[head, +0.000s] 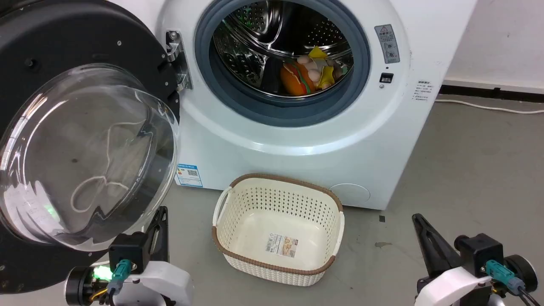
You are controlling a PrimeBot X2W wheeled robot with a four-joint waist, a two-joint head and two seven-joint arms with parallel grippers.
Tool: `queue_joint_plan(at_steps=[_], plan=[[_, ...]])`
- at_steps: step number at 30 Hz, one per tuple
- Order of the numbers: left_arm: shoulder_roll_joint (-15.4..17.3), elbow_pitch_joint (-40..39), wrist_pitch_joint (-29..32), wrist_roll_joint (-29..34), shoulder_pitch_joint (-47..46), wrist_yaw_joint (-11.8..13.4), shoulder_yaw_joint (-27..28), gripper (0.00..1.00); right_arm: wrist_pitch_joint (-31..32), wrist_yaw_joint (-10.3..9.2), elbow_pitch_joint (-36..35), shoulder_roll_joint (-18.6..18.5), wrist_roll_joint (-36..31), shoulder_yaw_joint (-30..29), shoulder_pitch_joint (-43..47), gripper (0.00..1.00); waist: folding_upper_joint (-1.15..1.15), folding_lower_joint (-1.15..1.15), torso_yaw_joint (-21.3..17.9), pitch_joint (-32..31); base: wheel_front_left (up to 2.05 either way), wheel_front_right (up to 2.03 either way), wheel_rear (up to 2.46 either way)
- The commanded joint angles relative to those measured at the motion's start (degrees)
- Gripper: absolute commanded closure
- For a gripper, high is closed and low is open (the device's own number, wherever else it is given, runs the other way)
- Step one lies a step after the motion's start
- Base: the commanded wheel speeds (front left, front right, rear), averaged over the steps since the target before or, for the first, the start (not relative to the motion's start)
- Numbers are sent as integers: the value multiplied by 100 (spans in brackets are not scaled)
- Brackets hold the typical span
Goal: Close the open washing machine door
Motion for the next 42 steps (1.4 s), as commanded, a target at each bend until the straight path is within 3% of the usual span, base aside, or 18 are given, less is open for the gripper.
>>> queue_joint_plan(at_steps=[1, 36, 37, 42], plan=[[-2, -23, 2, 15, 75, 16, 14, 100, 3, -4, -32, -3, -43, 1, -80, 100, 0, 0, 0, 0, 0, 0, 0], [-2, -23, 2, 15, 75, 16, 14, 100, 3, -4, -32, -3, -43, 1, -80, 100, 0, 0, 0, 0, 0, 0, 0], [0, 1, -1, 0, 1, 0, 0, 0, -1, 0, 0, 0, 1, 1, 0, 0, 0, 0, 0, 0, 0, 0, 0], [0, 14, -23, -11, -2, 3, -23, 0, -23, 0, 6, 0, 40, -9, 6, 0, 0, 0, 0, 1, 0, 0, 0]])
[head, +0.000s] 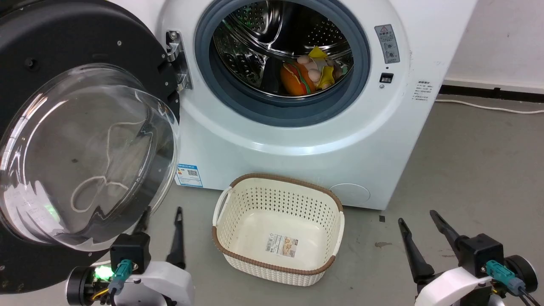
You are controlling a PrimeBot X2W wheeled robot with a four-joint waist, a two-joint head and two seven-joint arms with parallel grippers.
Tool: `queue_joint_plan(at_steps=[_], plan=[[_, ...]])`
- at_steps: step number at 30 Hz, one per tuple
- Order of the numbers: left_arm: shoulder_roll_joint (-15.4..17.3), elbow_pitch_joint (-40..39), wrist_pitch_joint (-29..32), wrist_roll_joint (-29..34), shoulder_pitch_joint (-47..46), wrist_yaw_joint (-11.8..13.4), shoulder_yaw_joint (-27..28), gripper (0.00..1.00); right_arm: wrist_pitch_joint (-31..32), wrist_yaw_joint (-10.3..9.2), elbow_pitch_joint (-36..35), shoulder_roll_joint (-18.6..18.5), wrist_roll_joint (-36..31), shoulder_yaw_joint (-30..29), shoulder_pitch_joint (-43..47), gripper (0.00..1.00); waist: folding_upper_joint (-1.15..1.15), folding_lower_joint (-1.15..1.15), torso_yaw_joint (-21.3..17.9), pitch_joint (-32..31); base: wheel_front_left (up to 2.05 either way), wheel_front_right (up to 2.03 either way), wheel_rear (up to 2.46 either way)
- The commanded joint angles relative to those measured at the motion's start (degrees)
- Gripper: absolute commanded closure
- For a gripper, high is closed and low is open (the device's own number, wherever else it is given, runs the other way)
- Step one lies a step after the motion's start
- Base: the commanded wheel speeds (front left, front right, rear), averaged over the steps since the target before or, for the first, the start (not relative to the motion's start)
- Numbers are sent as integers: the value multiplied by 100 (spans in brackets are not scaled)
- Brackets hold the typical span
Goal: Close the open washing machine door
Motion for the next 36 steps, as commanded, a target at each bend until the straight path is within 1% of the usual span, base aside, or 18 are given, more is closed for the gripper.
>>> queue_joint_plan(at_steps=[1, 5, 15, 26, 36], plan=[[0, 4, -34, -14, -1, 5, -12, 0, -33, 0, 4, 0, 52, -14, 5, 0, 0, 0, 1, 0, 0, 0, 0], [0, 11, -82, -38, -1, 14, -43, 0, -81, 0, 3, 0, 108, -43, 9, 0, 0, 0, 16, -2, 0, 0, 0], [0, 42, -237, -96, 19, 17, -111, 0, -237, -1, -75, 0, 279, -80, 65, 0, 0, 0, 229, -34, 0, 0, 0], [1, 66, -369, -130, 45, 0, -118, 0, -369, -1, -104, -1, 313, 29, 126, 0, 0, 0, 677, -86, 0, 0, 0], [0, -93, -488, -213, 145, 90, -28, 0, -488, -1, -54, -1, 269, 359, -61, 0, 0, 0, 979, 1, 0, 0, 0]])
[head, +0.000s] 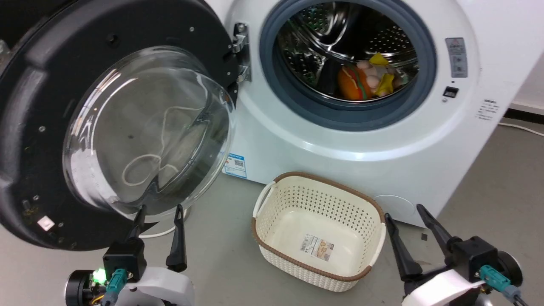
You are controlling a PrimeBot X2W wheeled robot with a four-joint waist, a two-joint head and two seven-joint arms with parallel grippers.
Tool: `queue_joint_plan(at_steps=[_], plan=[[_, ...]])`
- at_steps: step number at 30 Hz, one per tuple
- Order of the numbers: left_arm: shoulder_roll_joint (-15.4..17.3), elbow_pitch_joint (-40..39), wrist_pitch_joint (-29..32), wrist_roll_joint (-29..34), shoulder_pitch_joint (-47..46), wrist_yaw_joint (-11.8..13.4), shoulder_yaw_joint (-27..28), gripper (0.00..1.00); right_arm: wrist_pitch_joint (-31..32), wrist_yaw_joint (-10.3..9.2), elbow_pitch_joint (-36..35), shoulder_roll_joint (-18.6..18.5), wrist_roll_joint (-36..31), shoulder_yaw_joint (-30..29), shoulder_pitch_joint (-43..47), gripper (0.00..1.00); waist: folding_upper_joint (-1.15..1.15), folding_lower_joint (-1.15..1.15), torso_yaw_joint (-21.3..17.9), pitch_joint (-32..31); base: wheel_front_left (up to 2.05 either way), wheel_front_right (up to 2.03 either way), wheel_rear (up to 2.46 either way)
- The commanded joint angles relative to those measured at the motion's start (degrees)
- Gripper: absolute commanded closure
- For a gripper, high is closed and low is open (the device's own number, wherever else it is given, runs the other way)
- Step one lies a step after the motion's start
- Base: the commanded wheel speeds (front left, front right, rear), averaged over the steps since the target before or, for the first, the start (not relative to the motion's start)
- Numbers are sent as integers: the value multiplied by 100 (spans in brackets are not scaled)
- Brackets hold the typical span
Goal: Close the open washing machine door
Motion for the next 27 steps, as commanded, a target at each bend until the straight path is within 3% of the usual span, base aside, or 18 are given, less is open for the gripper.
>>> queue_joint_plan(at_steps=[1, 10, 25, 26, 27], plan=[[1, -39, -54, -26, 66, 32, 18, 0, -69, -1, 17, 0, -4, 40, -70, 0, 0, 0, 40, 16, 0, 0, 0], [1, -206, -198, -130, 190, 169, 22, 0, -213, -2, 122, -65, 106, 384, -248, 0, 0, 0, 349, 57, 0, 0, 0], [0, -285, -378, -271, 219, 155, 63, 0, -392, -2, 139, -76, 222, 501, -235, 0, 0, 0, 712, 72, 0, 0, 0], [0, -302, -390, -319, 202, 141, 73, 42, -404, -2, 137, -75, 224, 497, -223, 0, 0, 0, 738, 76, 0, 0, 0], [0, -347, -402, -392, 174, 122, 91, 100, -416, -2, 134, -73, 225, 490, -209, 0, 0, 0, 765, 79, 0, 0, 0]])
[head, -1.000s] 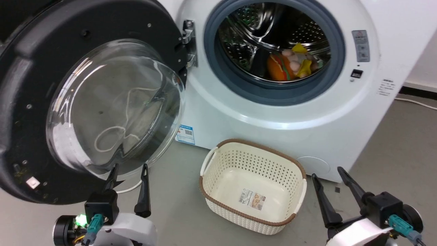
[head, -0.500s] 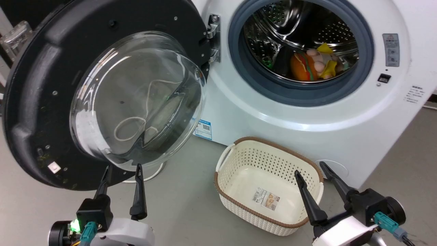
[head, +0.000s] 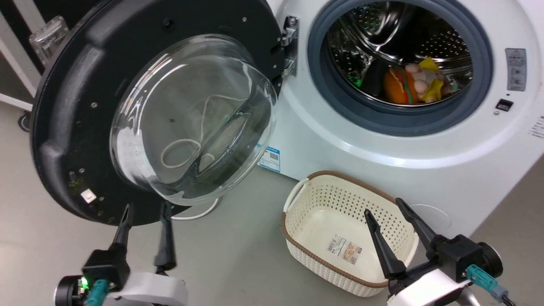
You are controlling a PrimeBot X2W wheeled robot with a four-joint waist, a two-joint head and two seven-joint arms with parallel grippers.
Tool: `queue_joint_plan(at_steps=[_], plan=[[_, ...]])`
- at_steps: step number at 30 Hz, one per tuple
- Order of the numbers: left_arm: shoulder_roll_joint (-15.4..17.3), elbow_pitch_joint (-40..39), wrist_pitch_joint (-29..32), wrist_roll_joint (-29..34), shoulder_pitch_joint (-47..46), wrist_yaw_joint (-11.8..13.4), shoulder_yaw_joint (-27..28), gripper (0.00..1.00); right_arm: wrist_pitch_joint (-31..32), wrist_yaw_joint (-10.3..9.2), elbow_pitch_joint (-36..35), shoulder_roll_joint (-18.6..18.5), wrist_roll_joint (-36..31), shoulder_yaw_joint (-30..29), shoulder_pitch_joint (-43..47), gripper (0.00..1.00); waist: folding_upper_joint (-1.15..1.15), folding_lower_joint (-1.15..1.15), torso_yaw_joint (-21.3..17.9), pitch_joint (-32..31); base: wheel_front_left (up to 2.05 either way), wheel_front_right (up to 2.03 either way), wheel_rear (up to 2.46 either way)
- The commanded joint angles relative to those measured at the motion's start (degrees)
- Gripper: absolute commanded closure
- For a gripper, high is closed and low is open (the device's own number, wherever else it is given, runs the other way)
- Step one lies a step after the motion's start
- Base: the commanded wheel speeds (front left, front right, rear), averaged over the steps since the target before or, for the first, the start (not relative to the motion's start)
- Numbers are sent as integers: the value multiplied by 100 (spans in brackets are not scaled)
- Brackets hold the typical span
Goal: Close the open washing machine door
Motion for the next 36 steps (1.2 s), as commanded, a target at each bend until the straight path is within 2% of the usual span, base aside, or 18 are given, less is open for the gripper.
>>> queue_joint_plan(at_steps=[1, 10, 17, 23, 26, 28, 30, 31, 32, 36], plan=[[1, -77, -54, -88, -21, -25, 48, 100, -61, -2, -6, -20, 68, 6, 14, 0, 0, 0, 44, 9, 0, 0, 0], [99, -286, -162, -415, -560, -355, 496, 100, -169, -3, -129, -19, 13, -92, 178, 0, 0, 0, 275, 169, 0, 0, 0], [562, 85, 204, -1542, -1753, -434, 1309, 100, -253, -3, -264, -62, -20, -116, 183, 0, 0, 0, 342, 456, 0, 0, 0], [1079, 1068, 998, -2617, -2879, -196, 2005, 100, -324, -3, -310, -155, 17, -30, 42, 0, 0, 0, 302, 734, 0, 0, 0], [1206, 1474, 1213, -2991, -3230, -99, 2245, 100, -348, -3, -317, -171, 38, -1, -13, 0, 0, 0, 285, 798, 0, 0, 0], [1493, 2211, 1832, -3500, -3680, 36, 2449, 100, -396, -3, -319, -200, 76, 68, -91, 0, 0, 0, 238, 883, 0, 0, 0], [1508, 2396, 2061, -3691, -3797, 93, 2505, 100, -408, -3, -319, -209, 88, 74, -103, 0, 0, 0, 235, 896, 0, 0, 0], [1571, 2692, 2457, -3999, -3983, 185, 2599, 100, -432, -4, -318, -228, 114, 92, -119, 0, 0, 0, 233, 917, 0, 0, 0], [1571, 2692, 2457, -3999, -3983, 185, 2599, 100, -432, -4, -318, -228, 114, 92, -119, 0, 0, 0, 233, 917, 0, 0, 0], [1665, 3117, 3131, -4513, -4237, 291, 2746, 100, -480, -4, -316, -243, 145, 117, -114, 0, 0, 0, 248, 924, 0, 0, 0]])
